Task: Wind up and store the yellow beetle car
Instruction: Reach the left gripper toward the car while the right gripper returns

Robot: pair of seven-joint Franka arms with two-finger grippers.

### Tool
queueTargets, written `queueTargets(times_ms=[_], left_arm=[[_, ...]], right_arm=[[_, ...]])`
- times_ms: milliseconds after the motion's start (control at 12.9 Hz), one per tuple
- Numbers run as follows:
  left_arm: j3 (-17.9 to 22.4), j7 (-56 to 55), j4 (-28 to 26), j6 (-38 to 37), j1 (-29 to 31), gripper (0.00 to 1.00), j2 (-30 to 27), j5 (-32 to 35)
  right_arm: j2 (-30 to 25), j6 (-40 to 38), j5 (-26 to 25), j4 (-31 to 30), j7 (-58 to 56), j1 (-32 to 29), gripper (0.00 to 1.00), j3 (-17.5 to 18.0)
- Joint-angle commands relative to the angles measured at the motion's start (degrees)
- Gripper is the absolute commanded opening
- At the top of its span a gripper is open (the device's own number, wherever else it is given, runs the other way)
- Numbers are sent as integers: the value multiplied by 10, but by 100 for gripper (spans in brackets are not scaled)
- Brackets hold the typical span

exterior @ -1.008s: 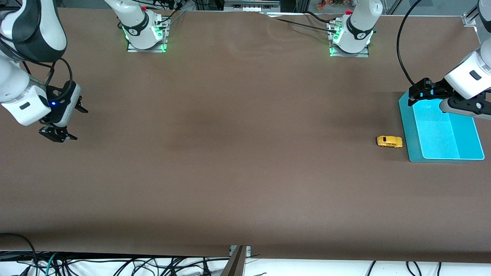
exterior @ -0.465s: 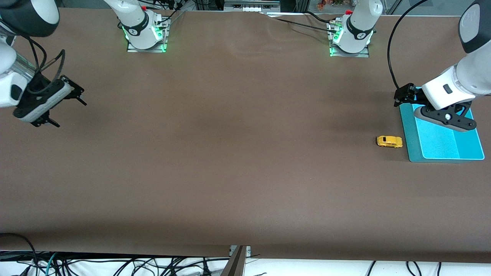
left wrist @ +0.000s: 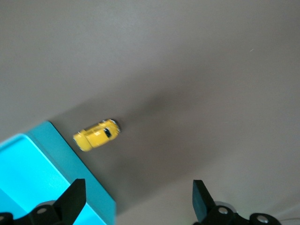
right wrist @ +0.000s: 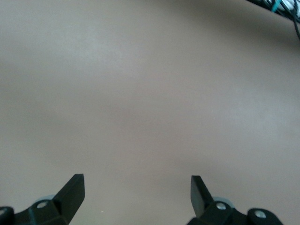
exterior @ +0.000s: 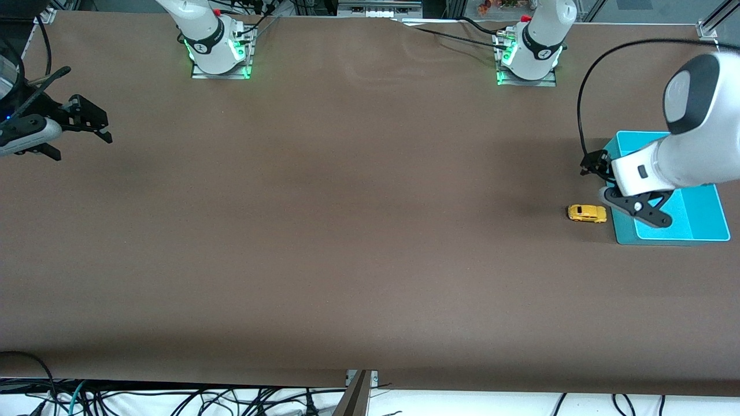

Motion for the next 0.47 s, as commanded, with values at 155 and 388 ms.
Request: queueTargets(times_ms=[155, 388], left_arm=[[-1, 176, -101, 101, 20, 100, 5, 65], [-1, 288, -176, 227, 52, 100, 9, 71]], right_arm=[[0, -30, -9, 27, 45, 12, 100, -10], [0, -45, -8, 28, 74, 13, 100, -9]])
